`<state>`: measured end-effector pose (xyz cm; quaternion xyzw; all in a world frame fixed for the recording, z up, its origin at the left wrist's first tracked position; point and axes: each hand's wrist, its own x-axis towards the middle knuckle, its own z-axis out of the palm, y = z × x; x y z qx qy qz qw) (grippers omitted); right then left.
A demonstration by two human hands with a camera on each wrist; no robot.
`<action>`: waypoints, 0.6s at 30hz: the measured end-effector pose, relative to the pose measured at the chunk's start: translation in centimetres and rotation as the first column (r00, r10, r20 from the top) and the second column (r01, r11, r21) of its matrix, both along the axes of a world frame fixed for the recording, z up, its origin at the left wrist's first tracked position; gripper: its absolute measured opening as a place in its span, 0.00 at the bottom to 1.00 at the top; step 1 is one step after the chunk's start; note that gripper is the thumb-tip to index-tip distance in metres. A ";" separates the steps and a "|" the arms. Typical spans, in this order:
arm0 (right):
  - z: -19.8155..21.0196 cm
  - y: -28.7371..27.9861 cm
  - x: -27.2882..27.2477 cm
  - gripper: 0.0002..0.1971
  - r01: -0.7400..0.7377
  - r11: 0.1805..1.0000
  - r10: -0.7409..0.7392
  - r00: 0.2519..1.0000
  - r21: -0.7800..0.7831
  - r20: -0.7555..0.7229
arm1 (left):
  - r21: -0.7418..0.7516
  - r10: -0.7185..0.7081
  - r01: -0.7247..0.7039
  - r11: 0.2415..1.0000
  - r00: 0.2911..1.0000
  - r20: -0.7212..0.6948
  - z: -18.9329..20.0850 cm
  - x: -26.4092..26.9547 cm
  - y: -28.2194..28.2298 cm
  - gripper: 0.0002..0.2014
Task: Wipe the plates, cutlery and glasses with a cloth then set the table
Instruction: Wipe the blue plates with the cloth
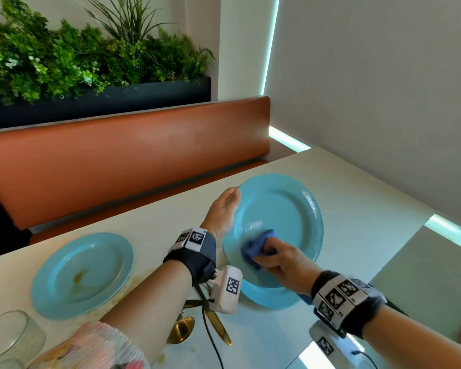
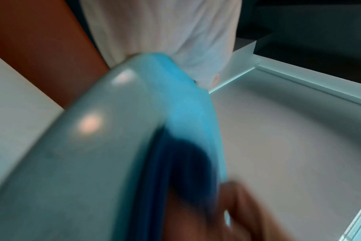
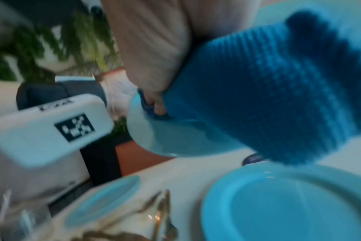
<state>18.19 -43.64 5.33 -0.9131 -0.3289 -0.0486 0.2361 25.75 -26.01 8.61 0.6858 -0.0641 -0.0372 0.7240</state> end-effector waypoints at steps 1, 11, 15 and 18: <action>-0.3 -1.5 0.2 0.10 -0.018 0.999 0.017 1.000 -0.048 -0.025 | -0.007 0.003 -0.003 1.000 1.000 -0.003 0.1 0.0 0.5 0.10; 2.3 1.9 1.5 0.15 0.232 0.935 -0.271 0.955 0.270 0.119 | 0.006 -0.013 0.013 1.000 1.000 0.025 -0.5 -0.8 -1.5 0.11; 0.6 -1.4 -1.0 0.13 -0.019 1.000 0.019 0.998 -0.007 -0.061 | -0.028 0.024 -0.024 0.999 1.000 -0.008 -0.7 -0.7 0.2 0.11; 1.8 -5.3 1.1 0.15 0.211 0.955 -0.239 0.964 -0.210 -0.115 | -0.053 0.022 -0.023 0.998 1.000 -0.019 -0.5 -0.9 1.0 0.11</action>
